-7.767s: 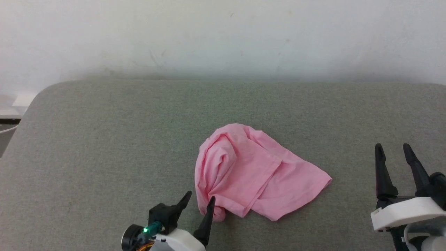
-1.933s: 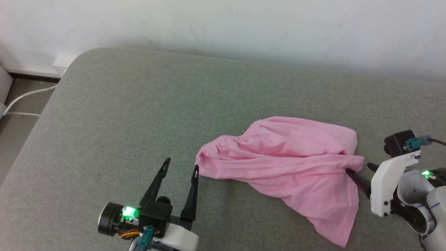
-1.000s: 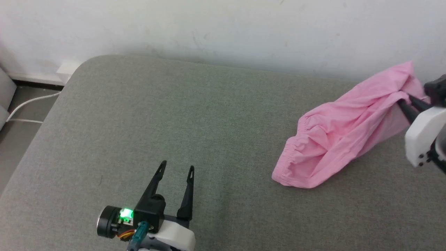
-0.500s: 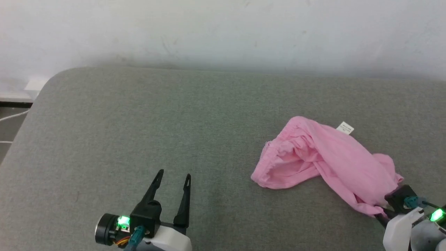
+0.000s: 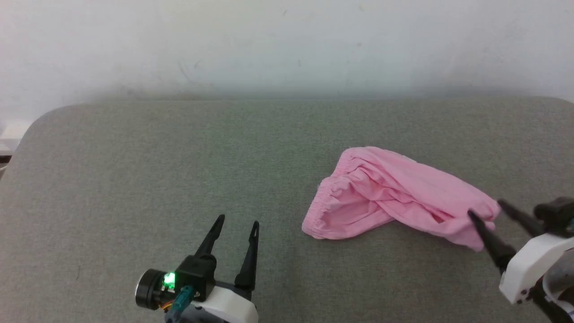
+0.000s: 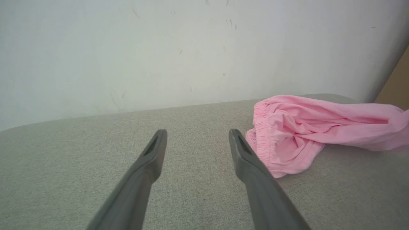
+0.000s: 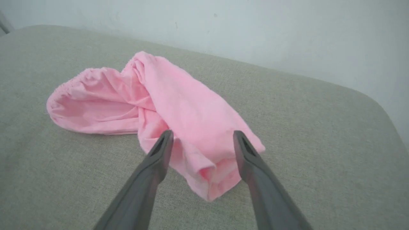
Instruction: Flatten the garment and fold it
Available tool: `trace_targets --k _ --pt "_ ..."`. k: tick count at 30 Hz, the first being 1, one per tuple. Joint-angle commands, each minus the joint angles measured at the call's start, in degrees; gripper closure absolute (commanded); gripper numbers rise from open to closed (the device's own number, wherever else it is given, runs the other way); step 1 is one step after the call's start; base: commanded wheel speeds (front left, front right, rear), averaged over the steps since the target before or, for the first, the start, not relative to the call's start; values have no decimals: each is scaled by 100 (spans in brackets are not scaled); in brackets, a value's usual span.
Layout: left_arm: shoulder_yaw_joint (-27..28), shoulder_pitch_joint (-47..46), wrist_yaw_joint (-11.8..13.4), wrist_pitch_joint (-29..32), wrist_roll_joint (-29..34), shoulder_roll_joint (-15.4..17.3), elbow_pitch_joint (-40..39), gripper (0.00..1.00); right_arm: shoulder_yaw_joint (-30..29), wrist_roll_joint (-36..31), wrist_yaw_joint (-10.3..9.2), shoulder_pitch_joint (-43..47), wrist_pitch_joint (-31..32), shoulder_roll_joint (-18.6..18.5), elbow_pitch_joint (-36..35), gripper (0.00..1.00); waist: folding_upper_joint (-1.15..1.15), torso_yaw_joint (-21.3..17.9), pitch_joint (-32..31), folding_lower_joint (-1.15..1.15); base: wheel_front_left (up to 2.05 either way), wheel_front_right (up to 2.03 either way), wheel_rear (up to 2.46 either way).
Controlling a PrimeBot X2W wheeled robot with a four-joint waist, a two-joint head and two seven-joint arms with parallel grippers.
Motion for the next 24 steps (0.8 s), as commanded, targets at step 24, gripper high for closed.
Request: trace_targets --k 24 --pt "-800 -2075 -244 3114 -287 -166 1669 0 -1623 -1169 -6 297 -692 1779 -1028 0 0 -809 911 0 0 0 0"
